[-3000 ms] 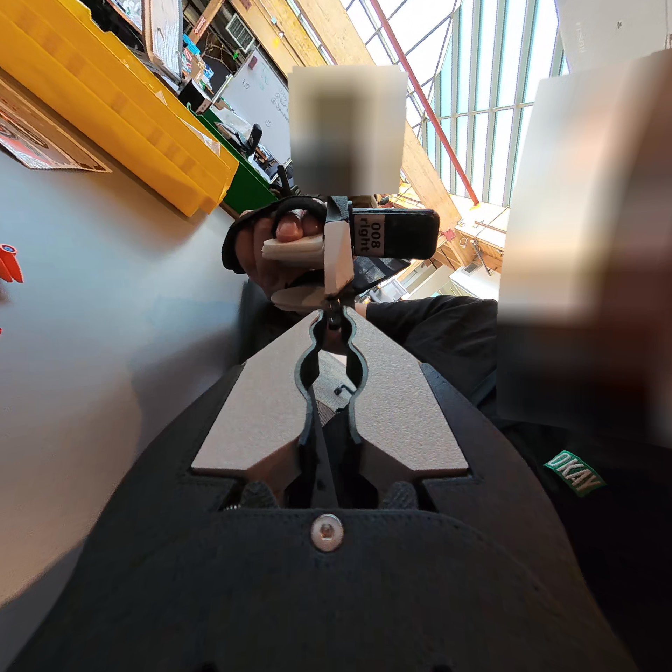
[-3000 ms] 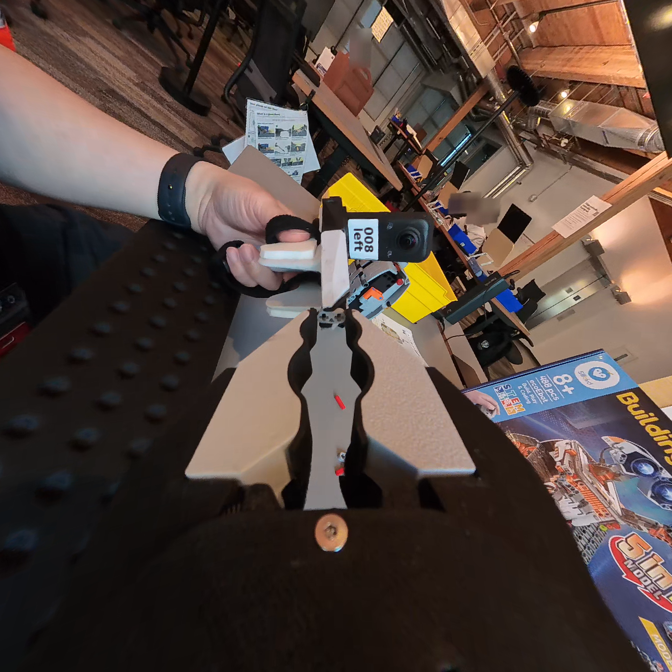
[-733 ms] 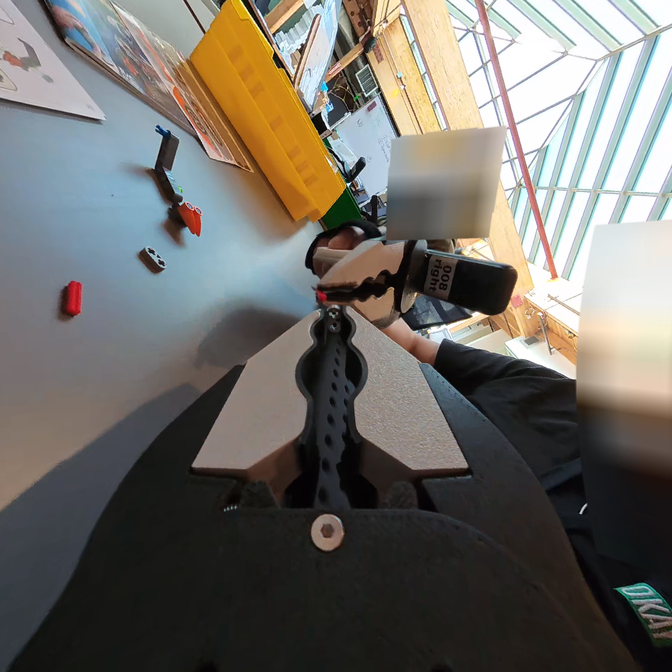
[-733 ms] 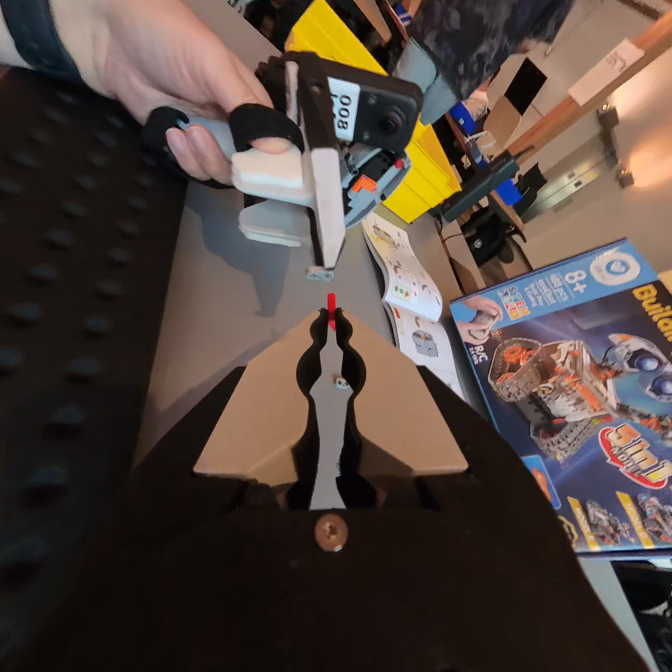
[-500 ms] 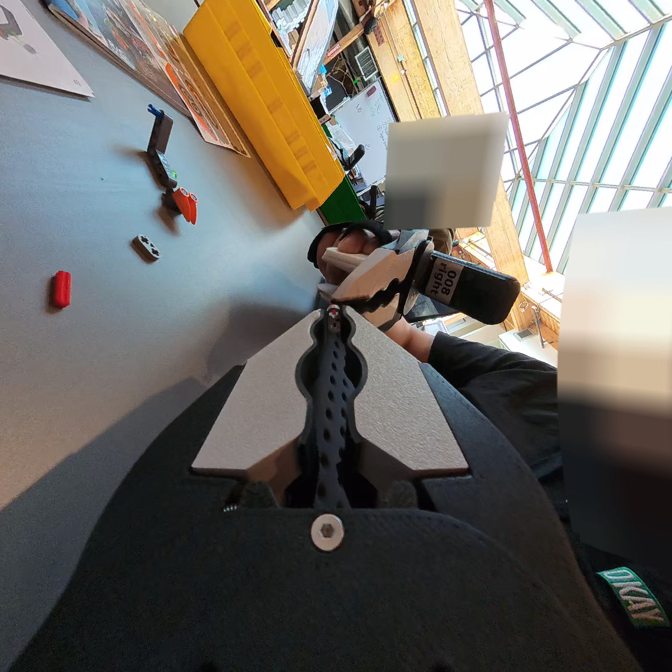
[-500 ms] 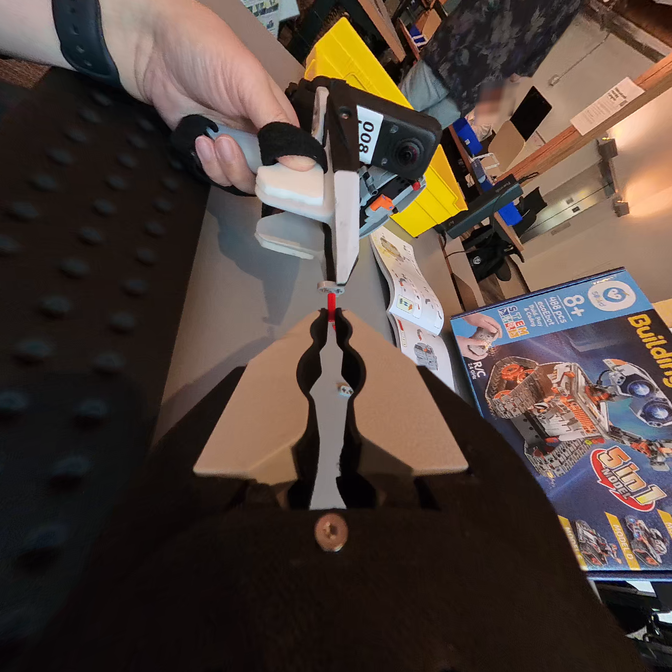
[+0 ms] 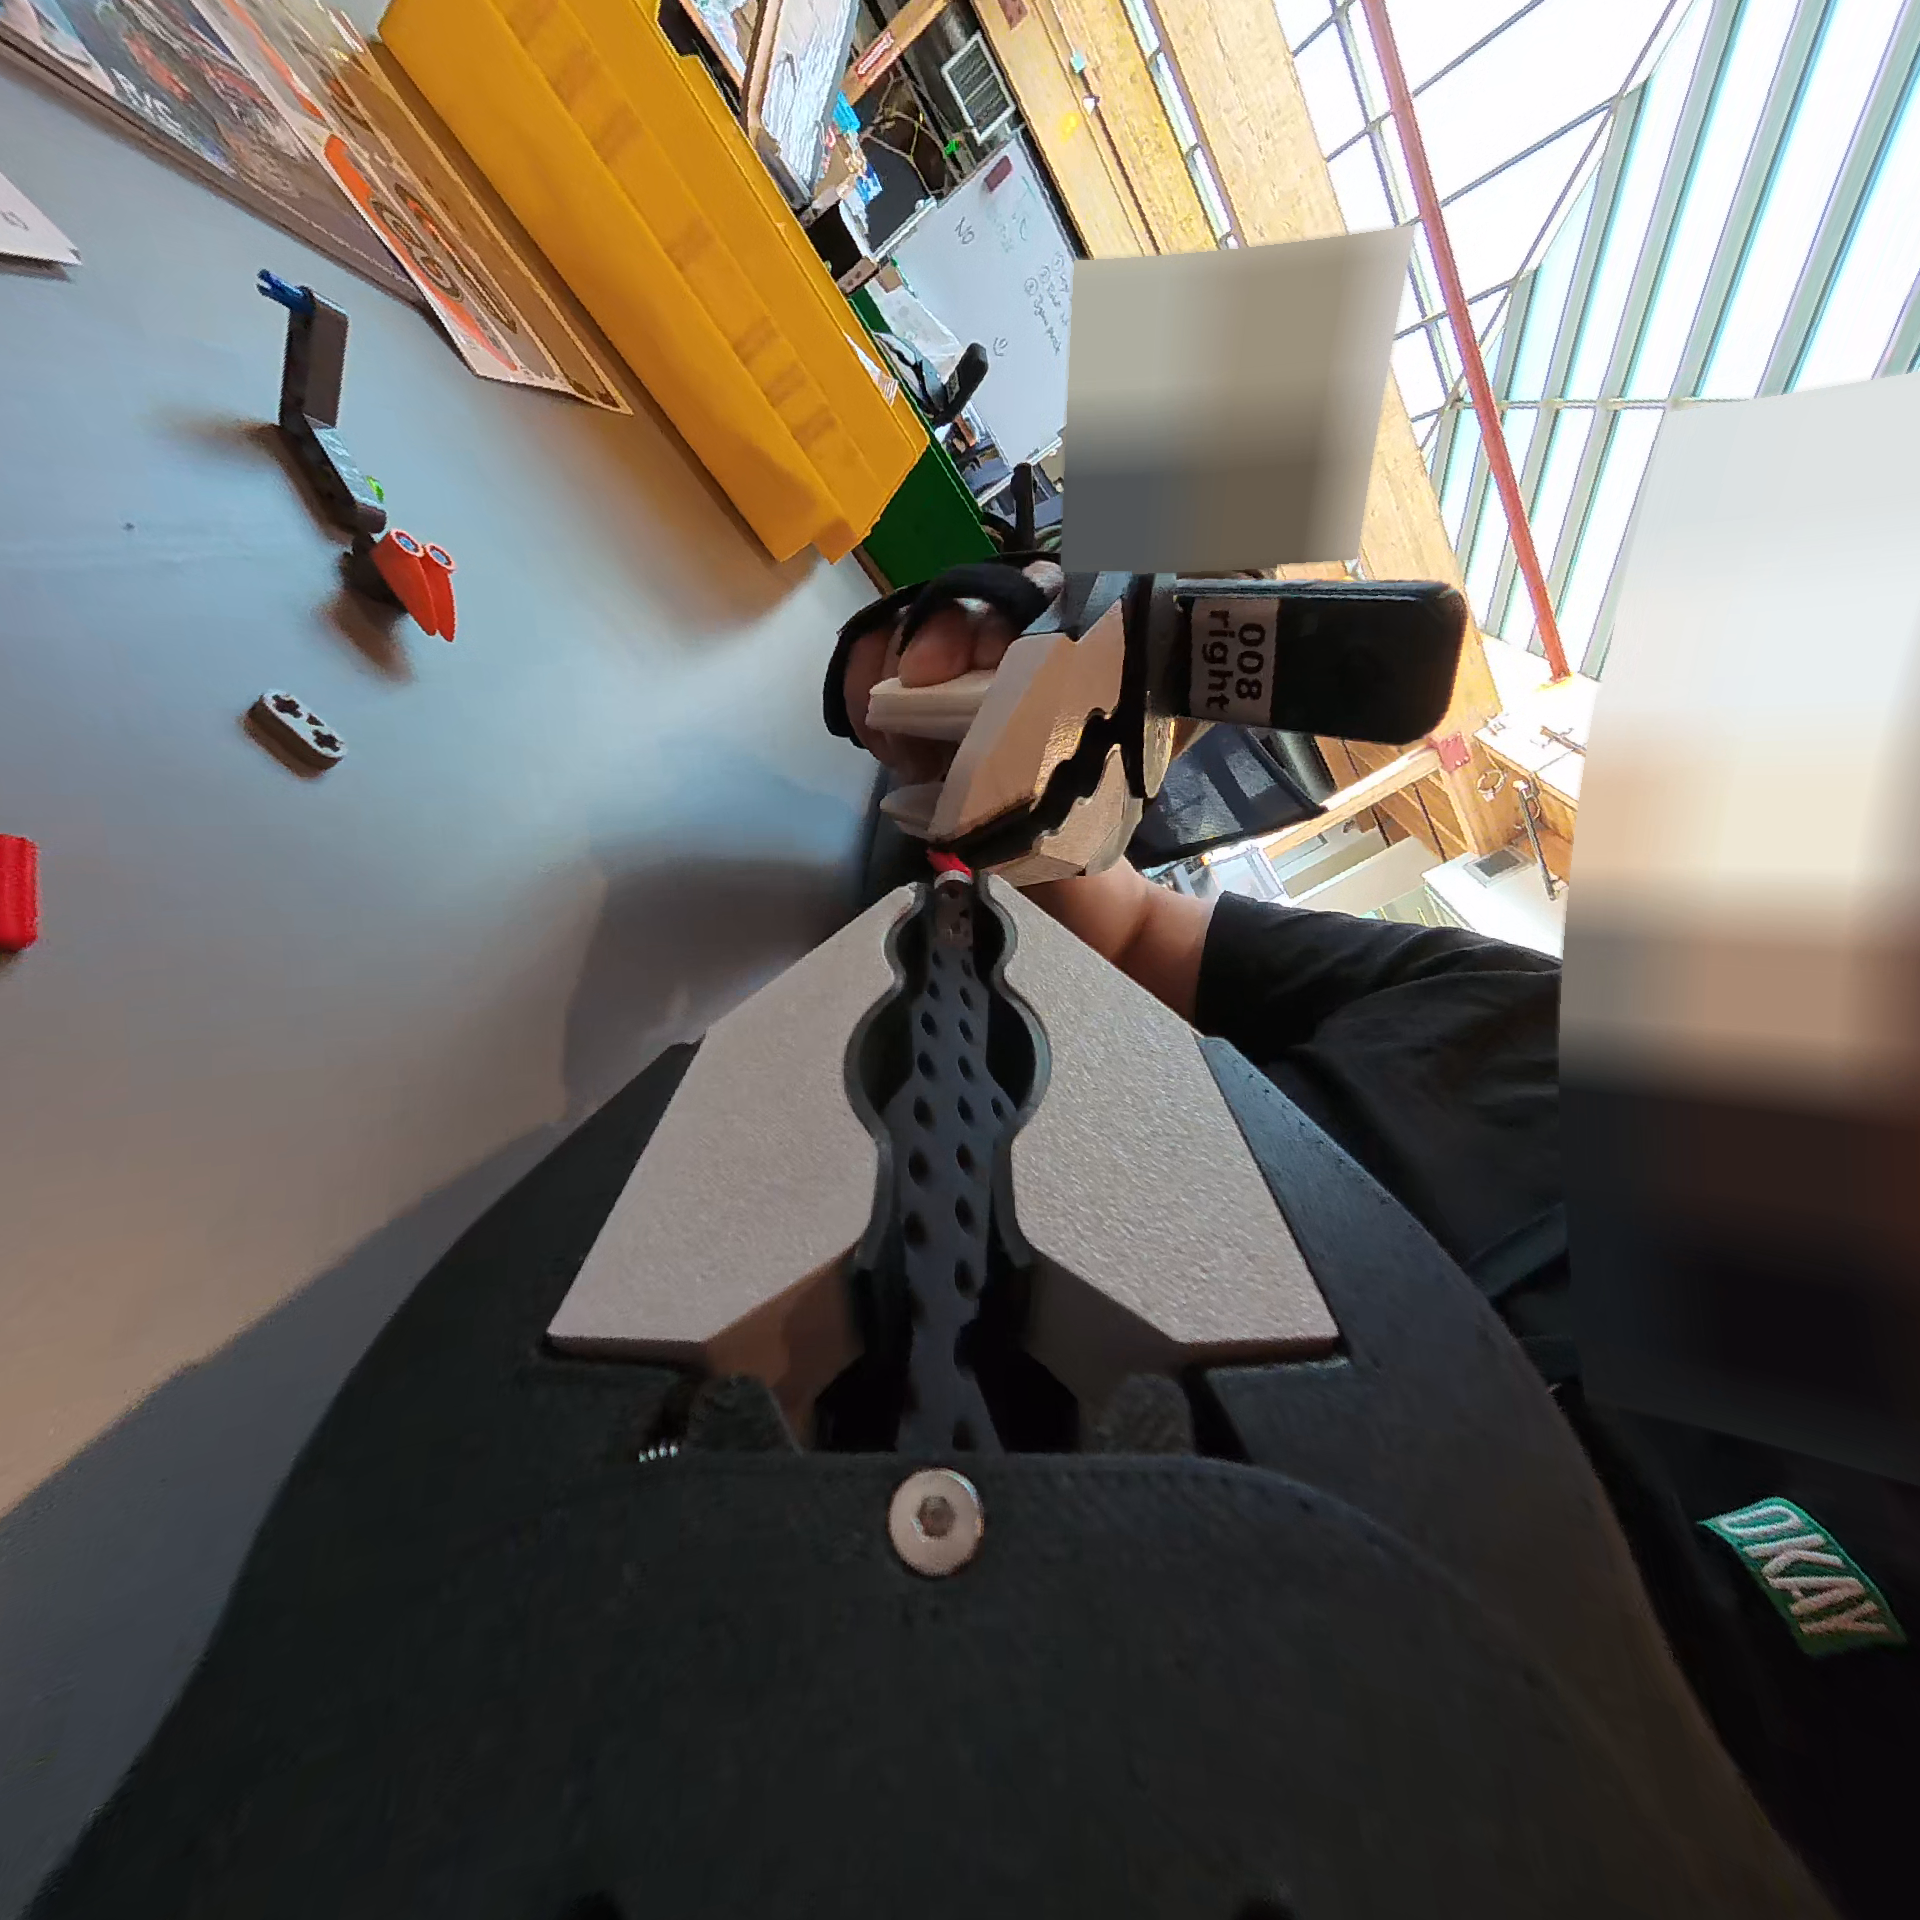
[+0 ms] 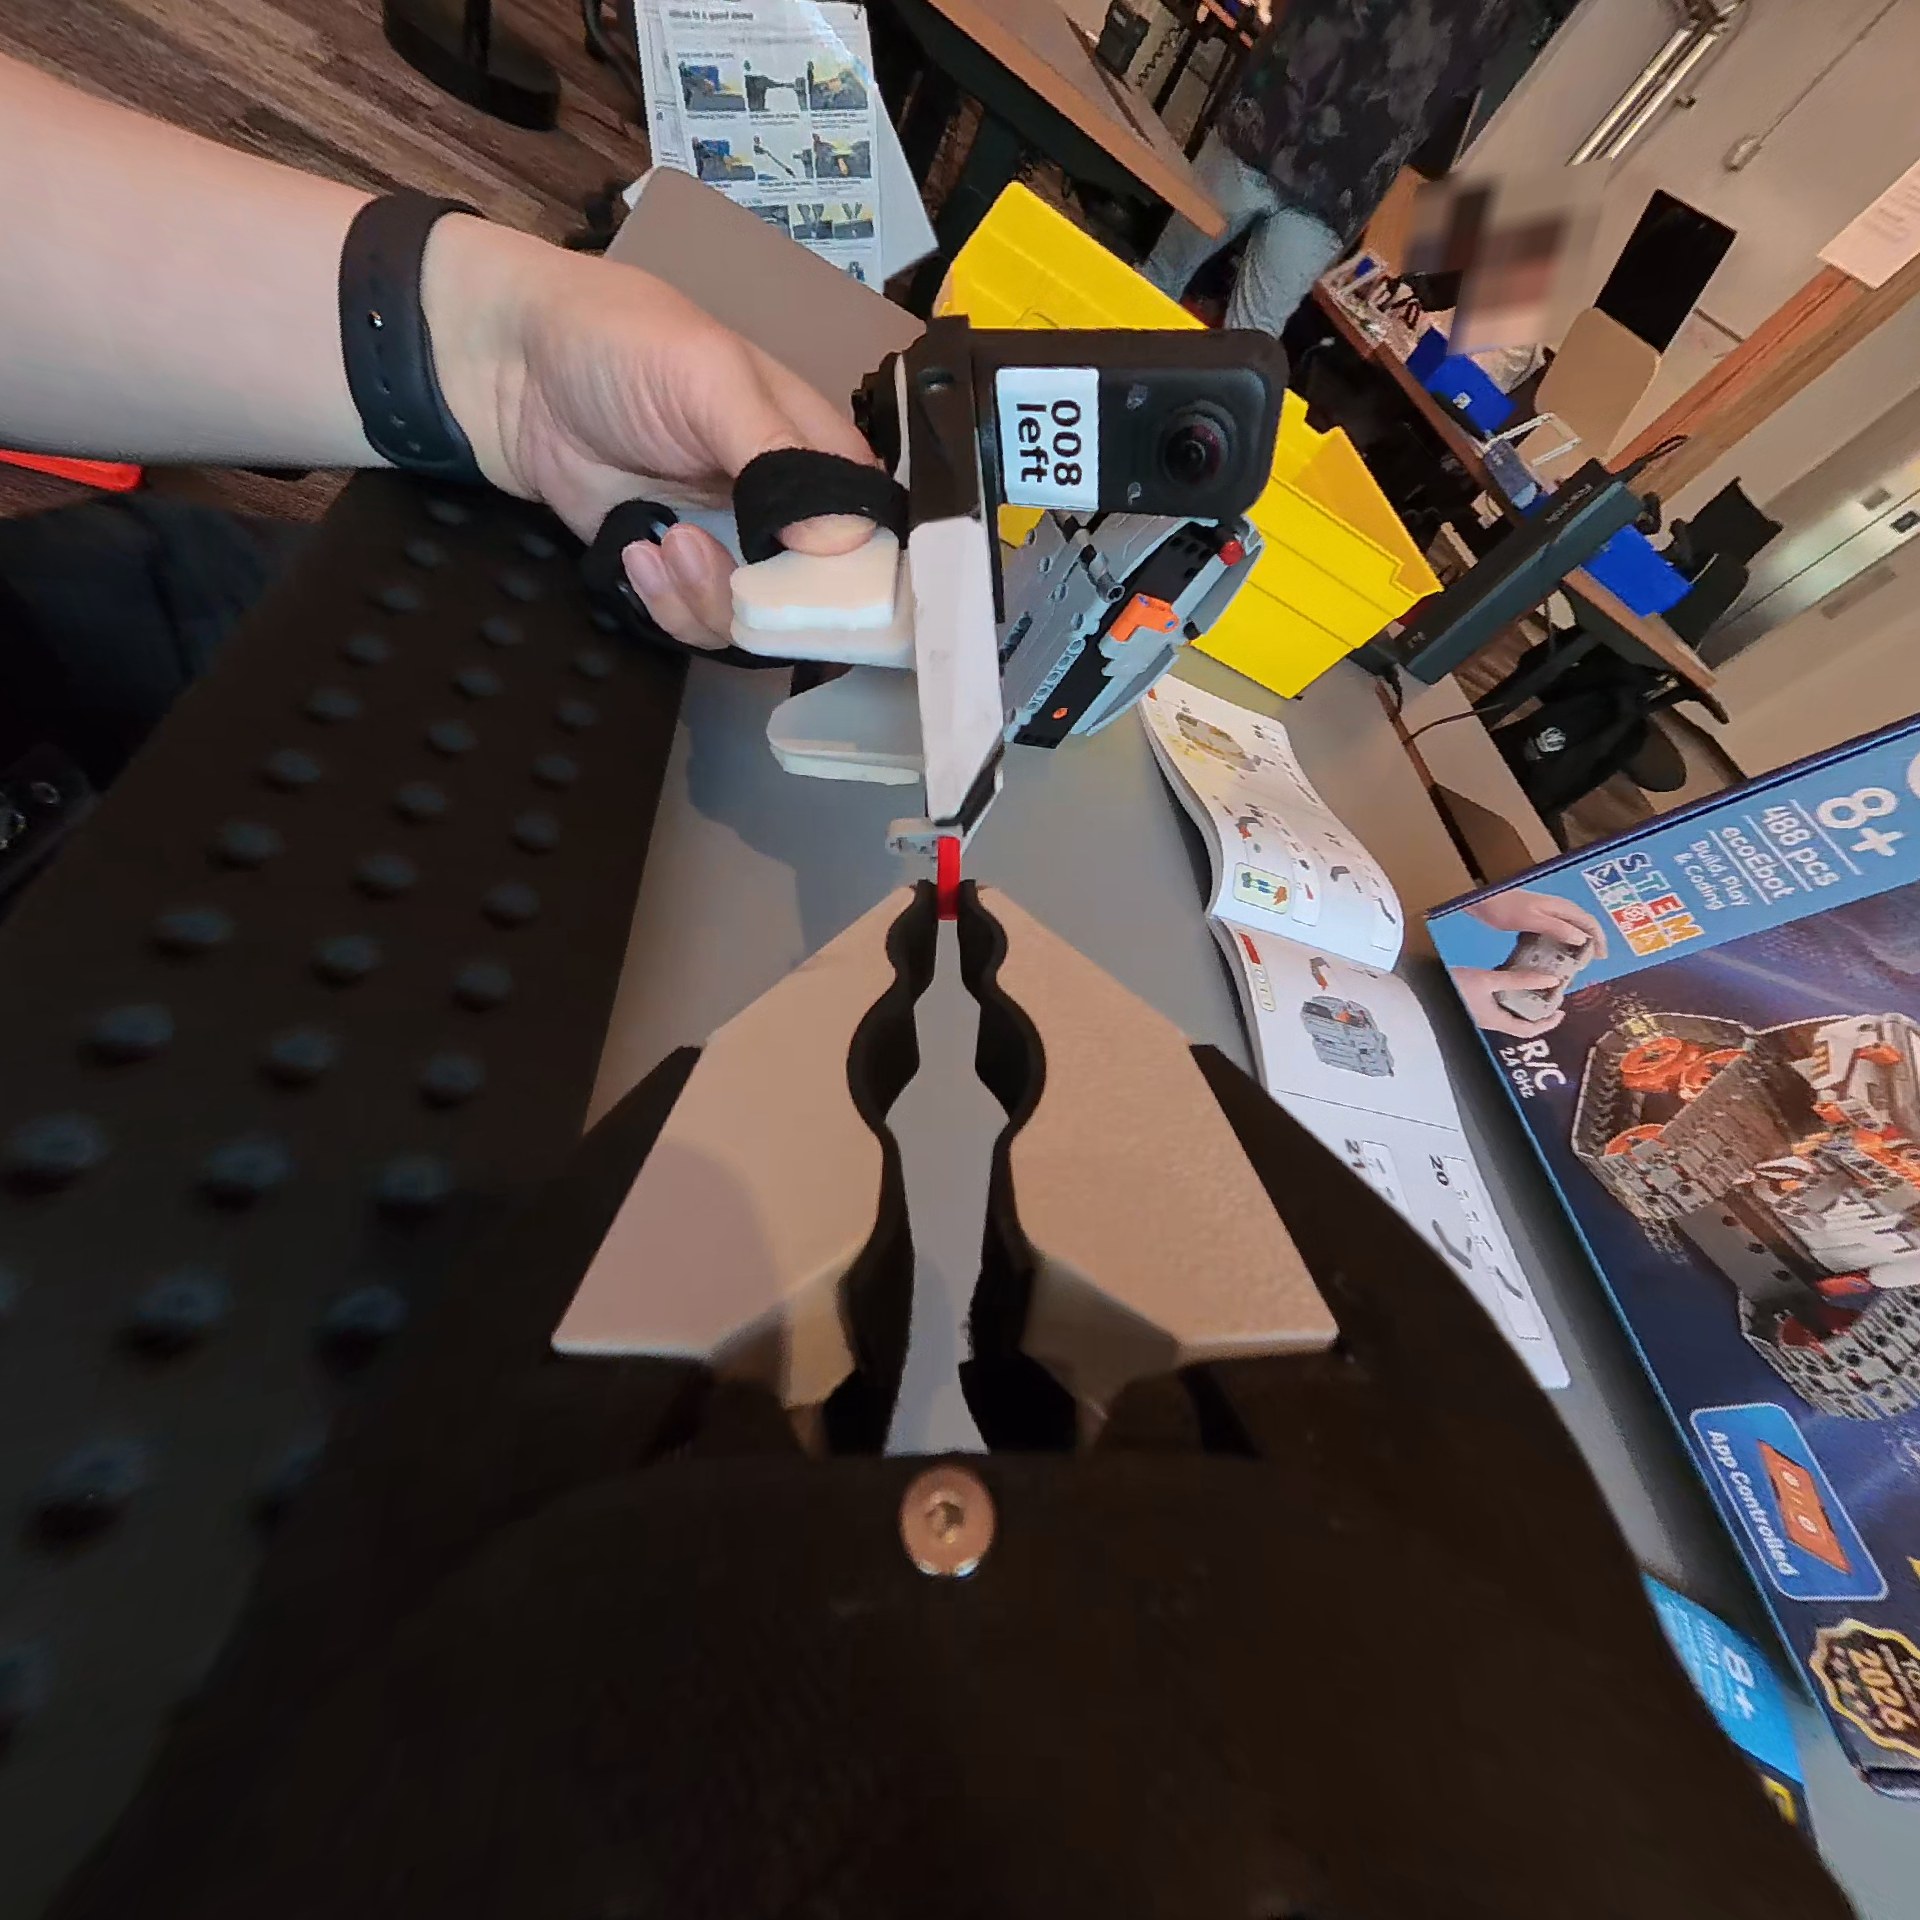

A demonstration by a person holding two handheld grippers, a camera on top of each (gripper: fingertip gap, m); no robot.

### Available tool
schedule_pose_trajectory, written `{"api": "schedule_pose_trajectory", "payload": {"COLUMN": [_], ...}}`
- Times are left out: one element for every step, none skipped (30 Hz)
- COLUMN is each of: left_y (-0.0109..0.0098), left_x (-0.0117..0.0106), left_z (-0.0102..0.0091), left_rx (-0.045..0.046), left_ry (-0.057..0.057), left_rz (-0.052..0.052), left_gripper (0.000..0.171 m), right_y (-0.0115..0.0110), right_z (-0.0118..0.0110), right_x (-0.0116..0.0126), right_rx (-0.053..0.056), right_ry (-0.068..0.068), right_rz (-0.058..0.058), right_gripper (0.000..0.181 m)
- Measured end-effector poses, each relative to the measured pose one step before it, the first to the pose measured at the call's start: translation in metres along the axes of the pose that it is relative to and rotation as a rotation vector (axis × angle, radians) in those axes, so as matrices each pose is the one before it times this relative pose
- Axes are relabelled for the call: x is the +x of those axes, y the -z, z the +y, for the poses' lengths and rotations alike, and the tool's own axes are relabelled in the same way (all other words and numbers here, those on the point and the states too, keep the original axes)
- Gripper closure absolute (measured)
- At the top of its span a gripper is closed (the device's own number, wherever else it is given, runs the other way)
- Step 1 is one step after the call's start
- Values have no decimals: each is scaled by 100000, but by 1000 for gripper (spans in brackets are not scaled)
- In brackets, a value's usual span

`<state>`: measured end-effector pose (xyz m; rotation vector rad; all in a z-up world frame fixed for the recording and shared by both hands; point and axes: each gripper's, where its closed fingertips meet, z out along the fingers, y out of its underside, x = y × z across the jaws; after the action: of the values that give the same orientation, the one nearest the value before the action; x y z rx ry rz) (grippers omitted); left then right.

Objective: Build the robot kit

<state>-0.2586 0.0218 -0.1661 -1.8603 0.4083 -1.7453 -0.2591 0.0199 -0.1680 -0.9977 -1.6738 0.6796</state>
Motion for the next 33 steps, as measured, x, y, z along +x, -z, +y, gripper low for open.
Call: {"api": "schedule_pose_trajectory", "payload": {"left_y": [-25, 5, 15, -8, -27, -37, -53, -51, -56, -56, -67, -50, -22, -48, -76, -111, -104, -50, -42, -26, -24, -18, 5, 9, 45, 92, 100, 106, 107, 86, 82, 76, 60], "left_x": [78, 54, -16, 12, 15, -36, -113, -134, -84, -61, -83, -48, -49, -116, -225, -255, -220, -238, -195, -181, -141, -69, -73, -51, 11, 73, 112, 137, 109, 96, 101, 130, 156], "left_z": [26, -40, -5, 25, 32, 53, 80, 86, 94, 103, 109, 57, 45, 81, 151, 189, 144, 51, 40, 3, 3, 3, -12, -18, -60, -120, -132, -155, -170, -144, -146, -161, -119], "left_rx": [-151, 258, 125, -142, -284, -402, -574, -563, -620, -779, -796, -393, -317, -572, -1071, -1279, -1067, -534, -371, -173, -91, -124, 45, 107, 453, 844, 968, 1167, 1184, 1017, 1059, 1125, 882], "left_ry": [-224, -199, -123, -108, -307, -405, -468, -496, -517, -497, -385, -143, 169, 345, 401, 392, 550, 808, 1127, 1264, 1073, 758, 609, 911, 1263, 1250, 914, 478, 404, 466, 406, 631, 766], "left_rz": [385, 245, -116, 26, -52, -477, -1028, -1212, -857, -739, -810, -418, -288, -709, -1400, -1640, -1304, -1291, -833, -546, -396, -143, -183, 171, 834, 1303, 1290, 1073, 771, 760, 873, 1056, 1345], "left_gripper": [167, 167, 167, 167, 167, 167, 167, 167, 167, 167, 167, 167, 167, 167, 167, 167, 167, 167, 167, 167, 167, 167, 167, 167, 167, 167, 167, 167, 167, 167, 167, 167, 167], "right_y": [-13, -29, -27, -6, 20, -21, -36, -34, -6, -15, 16, 36, 50, 0, -51, -57, -64, -59, -63, -44, -32, -30, -32, -47, -12, 5, 14, -5, -34, -17, -6, -1, 15], "right_z": [-21, 4, 32, 26, 12, 111, 199, 156, 103, 162, 115, 16, 19, 172, 301, 299, 224, 201, 139, 131, 72, 52, 55, 11, -72, -119, -143, -128, -83, -88, -101, -103, -94], "right_x": [-111, 1, -14, -35, -22, -58, -57, -39, -69, -84, -40, -13, -22, -18, -10, -53, 10, 39, 31, 48, 33, 71, 44, 37, 92, 138, 175, 139, 130, 156, 162, 122, 172], "right_rx": [162, 68, -3, 9, 208, -361, -544, -272, 123, -284, -130, 180, -332, -1591, -2687, -2795, -2385, -2201, -1688, -1532, -1394, -1193, -1293, -1072, -587, -370, -311, -281, -511, -488, -354, -222, -85], "right_ry": [-680, -758, -720, -1317, -1721, -2821, -3315, -3576, -3459, -3956, -3505, -1649, 500, 2737, 4349, 5128, 4816, 3815, 3042, 3132, 3867, 3925, 3948, 3651, 3127, 2475, 2414, 2435, 2163, 2281, 1841, 1403, 1253], "right_rz": [-940, -211, -430, -774, -993, -1560, -1780, -1840, -2166, -2471, -1895, -1080, -216, 679, 1573, 1801, 2263, 2070, 1643, 1666, 1841, 2202, 2146, 2106, 2325, 2317, 2536, 2278, 2289, 2315, 2173, 1655, 1914], "right_gripper": [178, 178, 178, 178, 178, 178, 178, 178, 178, 178, 178, 178, 178, 178, 178, 178, 178, 178, 178, 178, 178, 178, 178, 178, 178, 177, 177, 178, 178, 178, 178, 178, 178]}}
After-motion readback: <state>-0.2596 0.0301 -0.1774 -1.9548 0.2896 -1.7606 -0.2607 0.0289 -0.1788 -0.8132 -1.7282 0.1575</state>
